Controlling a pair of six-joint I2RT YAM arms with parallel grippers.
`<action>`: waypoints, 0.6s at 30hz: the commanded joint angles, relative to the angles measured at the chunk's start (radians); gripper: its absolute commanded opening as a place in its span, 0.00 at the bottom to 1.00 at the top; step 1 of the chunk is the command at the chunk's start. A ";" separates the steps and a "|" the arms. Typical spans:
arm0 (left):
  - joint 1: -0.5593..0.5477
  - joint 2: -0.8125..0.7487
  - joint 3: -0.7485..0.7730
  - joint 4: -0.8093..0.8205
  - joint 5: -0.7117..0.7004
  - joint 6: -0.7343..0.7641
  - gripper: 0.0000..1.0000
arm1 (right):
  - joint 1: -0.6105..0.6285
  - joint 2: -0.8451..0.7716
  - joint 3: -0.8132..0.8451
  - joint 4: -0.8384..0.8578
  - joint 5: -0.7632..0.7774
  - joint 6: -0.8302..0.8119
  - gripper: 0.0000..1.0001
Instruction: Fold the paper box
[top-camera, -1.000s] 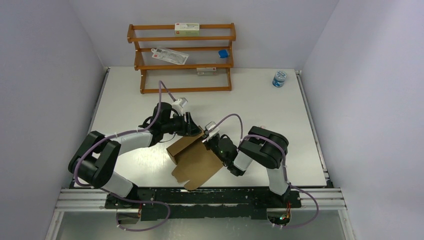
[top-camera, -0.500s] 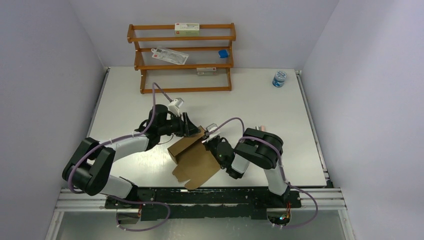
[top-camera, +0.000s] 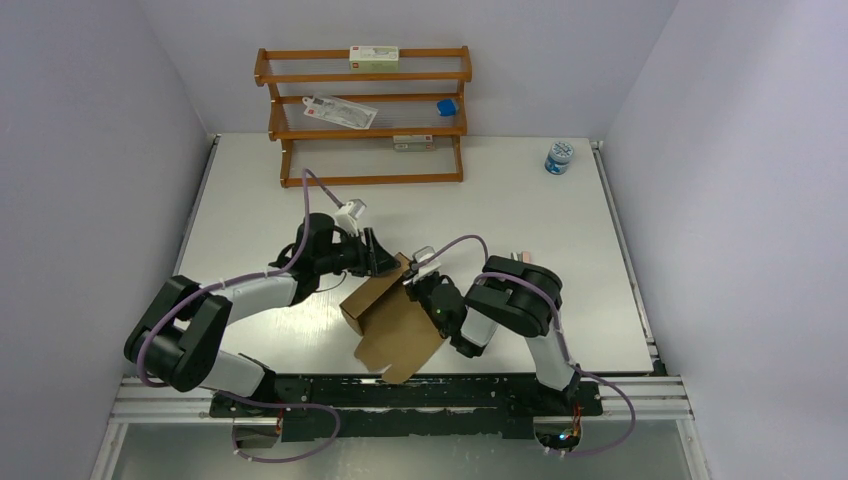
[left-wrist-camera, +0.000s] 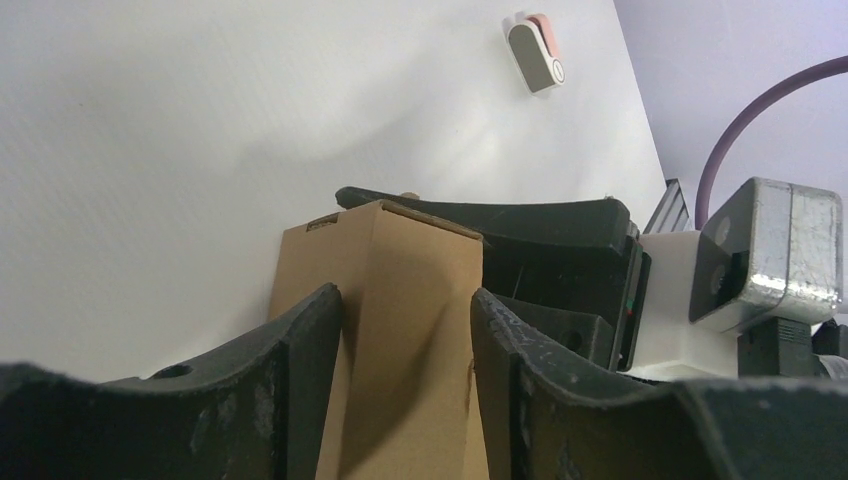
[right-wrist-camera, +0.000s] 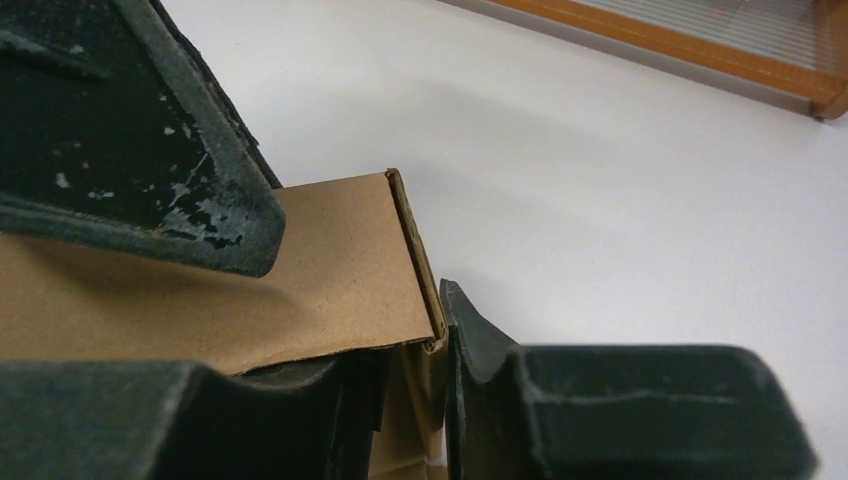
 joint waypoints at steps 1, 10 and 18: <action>-0.029 -0.027 0.012 -0.083 0.073 0.012 0.56 | -0.014 0.018 0.013 0.056 -0.024 0.033 0.31; -0.030 -0.094 0.111 -0.318 -0.145 0.136 0.64 | -0.014 -0.049 -0.044 0.031 -0.049 0.033 0.46; -0.059 -0.164 0.189 -0.495 -0.269 0.200 0.68 | -0.014 -0.107 -0.100 0.011 -0.081 0.045 0.58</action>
